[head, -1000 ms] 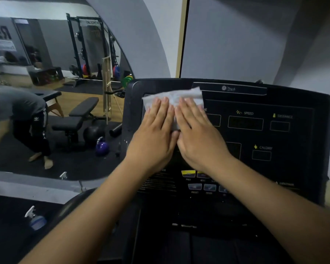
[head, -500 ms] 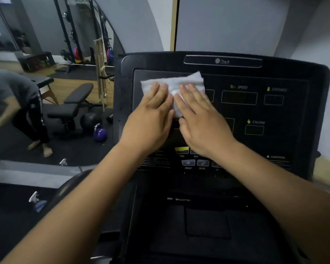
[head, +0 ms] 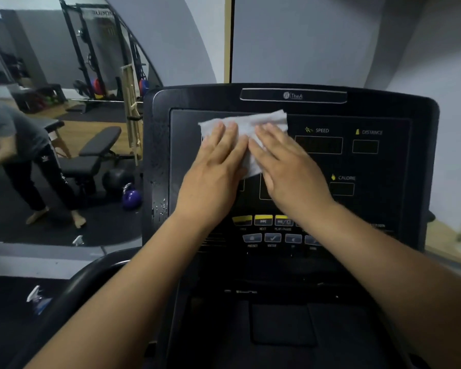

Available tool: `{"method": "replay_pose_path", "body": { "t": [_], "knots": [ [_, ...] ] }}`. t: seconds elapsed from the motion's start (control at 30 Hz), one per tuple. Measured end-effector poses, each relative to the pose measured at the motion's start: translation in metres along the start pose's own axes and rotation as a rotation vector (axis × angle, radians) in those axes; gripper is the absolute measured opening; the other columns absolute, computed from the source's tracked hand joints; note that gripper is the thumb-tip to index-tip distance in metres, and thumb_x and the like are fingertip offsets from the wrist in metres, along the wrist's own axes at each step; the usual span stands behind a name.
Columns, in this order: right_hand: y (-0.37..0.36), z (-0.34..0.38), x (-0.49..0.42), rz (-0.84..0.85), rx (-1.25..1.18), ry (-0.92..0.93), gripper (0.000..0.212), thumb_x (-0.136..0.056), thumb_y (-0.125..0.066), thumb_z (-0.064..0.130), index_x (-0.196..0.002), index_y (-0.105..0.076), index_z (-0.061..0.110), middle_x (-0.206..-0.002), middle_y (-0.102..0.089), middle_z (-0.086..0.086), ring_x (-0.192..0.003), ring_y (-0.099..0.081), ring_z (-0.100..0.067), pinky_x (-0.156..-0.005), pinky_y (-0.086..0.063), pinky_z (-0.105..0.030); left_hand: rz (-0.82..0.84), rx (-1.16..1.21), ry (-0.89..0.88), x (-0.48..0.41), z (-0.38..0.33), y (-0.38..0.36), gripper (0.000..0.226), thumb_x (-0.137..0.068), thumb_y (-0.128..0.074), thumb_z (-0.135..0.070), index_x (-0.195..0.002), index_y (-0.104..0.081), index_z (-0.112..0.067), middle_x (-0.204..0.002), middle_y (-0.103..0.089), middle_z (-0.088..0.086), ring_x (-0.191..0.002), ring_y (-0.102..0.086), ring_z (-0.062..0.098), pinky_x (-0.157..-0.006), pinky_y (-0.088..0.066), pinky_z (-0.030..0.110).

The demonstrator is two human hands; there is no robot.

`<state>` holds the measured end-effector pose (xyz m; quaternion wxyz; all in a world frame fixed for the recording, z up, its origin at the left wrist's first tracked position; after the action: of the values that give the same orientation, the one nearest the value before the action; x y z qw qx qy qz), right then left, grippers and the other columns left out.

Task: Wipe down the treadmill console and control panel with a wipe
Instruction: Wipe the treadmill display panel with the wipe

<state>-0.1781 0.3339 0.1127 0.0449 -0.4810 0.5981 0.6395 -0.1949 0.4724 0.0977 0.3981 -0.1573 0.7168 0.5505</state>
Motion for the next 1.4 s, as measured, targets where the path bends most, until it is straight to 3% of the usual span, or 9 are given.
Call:
{"method": "replay_pose_path", "body": {
  "t": [0.2,0.4,0.57,0.73,0.83,1.0,1.13,1.3,1.4],
  "knots": [
    [-0.017,0.017,0.086,0.029,-0.041,0.075,0.059,-0.08,-0.066,0.0,-0.137,-0.052,0.007,-0.148,-0.043,-0.013,-0.141,-0.034,-0.028,-0.116,-0.028,-0.042,0.011,0.024,-0.064,0.071,-0.021,-0.024,0.047,-0.089,-0.068,-0.008,-0.134,-0.056,-0.005,-0.151,-0.04,0.016,-0.144,-0.029,0.032,-0.114,-0.031,0.049],
    [0.001,-0.024,0.008,-0.072,-0.048,0.004,0.045,-0.09,-0.048,0.007,-0.134,-0.054,0.005,-0.145,-0.046,-0.017,-0.137,-0.039,-0.032,-0.115,-0.028,-0.044,0.014,-0.023,-0.092,-0.019,-0.017,-0.01,0.05,-0.101,-0.043,-0.027,-0.143,-0.043,0.0,-0.152,-0.036,0.021,-0.144,-0.027,0.035,-0.114,-0.03,0.05],
    [-0.002,-0.025,0.024,-0.092,-0.056,-0.027,0.044,-0.091,-0.047,0.007,-0.134,-0.053,0.004,-0.145,-0.046,-0.016,-0.139,-0.037,-0.03,-0.117,-0.024,-0.043,-0.008,-0.061,-0.084,-0.011,-0.025,-0.017,0.048,-0.099,-0.051,-0.021,-0.142,-0.044,-0.002,-0.153,-0.035,0.019,-0.145,-0.025,0.035,-0.117,-0.025,0.049],
    [-0.014,-0.002,0.116,-0.049,-0.103,0.021,0.037,-0.093,-0.051,0.009,-0.128,-0.06,0.002,-0.143,-0.049,-0.014,-0.135,-0.044,-0.028,-0.11,-0.037,-0.046,0.037,0.02,-0.173,0.062,-0.051,-0.037,0.045,-0.092,-0.062,-0.011,-0.136,-0.054,-0.004,-0.15,-0.043,0.014,-0.144,-0.03,0.031,-0.118,-0.025,0.044],
    [-0.001,-0.02,0.093,-0.101,-0.088,0.012,0.03,-0.093,-0.055,0.017,-0.118,-0.068,0.004,-0.137,-0.055,-0.015,-0.127,-0.052,-0.029,-0.107,-0.04,-0.044,0.024,0.008,-0.184,0.035,-0.055,-0.035,0.046,-0.094,-0.059,-0.018,-0.137,-0.053,-0.004,-0.149,-0.043,0.015,-0.142,-0.033,0.031,-0.116,-0.029,0.045],
    [0.032,-0.07,0.022,-0.144,-0.103,-0.176,0.019,-0.092,-0.059,0.015,-0.106,-0.07,0.008,-0.143,-0.051,-0.01,-0.135,-0.042,-0.021,-0.113,-0.019,-0.016,0.024,-0.033,-0.168,-0.046,-0.064,-0.033,0.049,-0.1,-0.047,-0.024,-0.144,-0.041,-0.003,-0.154,-0.034,0.018,-0.145,-0.025,0.034,-0.119,-0.022,0.047],
    [0.024,-0.067,0.047,-0.122,-0.108,-0.208,0.041,-0.093,-0.057,0.017,-0.134,-0.055,0.01,-0.143,-0.05,-0.008,-0.138,-0.039,-0.019,-0.114,-0.031,-0.033,0.039,-0.073,-0.168,-0.028,-0.073,-0.046,0.053,-0.098,-0.05,-0.02,-0.147,-0.036,-0.003,-0.156,-0.03,0.018,-0.147,-0.02,0.035,-0.119,-0.021,0.048],
    [0.007,-0.051,0.13,-0.026,0.005,-0.164,0.042,-0.1,-0.043,0.026,-0.134,-0.055,0.005,-0.144,-0.048,-0.013,-0.14,-0.036,-0.024,-0.113,-0.033,-0.04,0.113,-0.002,-0.21,0.046,-0.1,-0.061,0.051,-0.097,-0.055,-0.019,-0.145,-0.042,-0.006,-0.156,-0.032,0.014,-0.148,-0.019,0.029,-0.118,-0.023,0.046],
    [0.01,-0.068,0.12,0.002,0.046,-0.171,0.047,-0.1,-0.038,0.029,-0.138,-0.048,0.002,-0.148,-0.042,-0.016,-0.142,-0.031,-0.025,-0.114,-0.032,-0.042,0.106,-0.032,-0.221,0.022,-0.109,-0.062,0.052,-0.098,-0.051,-0.022,-0.146,-0.04,-0.006,-0.156,-0.031,0.015,-0.148,-0.02,0.03,-0.12,-0.02,0.045]
  ]
}}
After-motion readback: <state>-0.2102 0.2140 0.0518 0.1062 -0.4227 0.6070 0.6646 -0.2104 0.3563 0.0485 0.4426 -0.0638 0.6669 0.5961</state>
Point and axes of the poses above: each hand's wrist, its own x-axis away from the middle knuckle, its own y-axis out of the back of the hand, z = x × y, the point moved 4 cm from there along -x, towards the middle knuckle
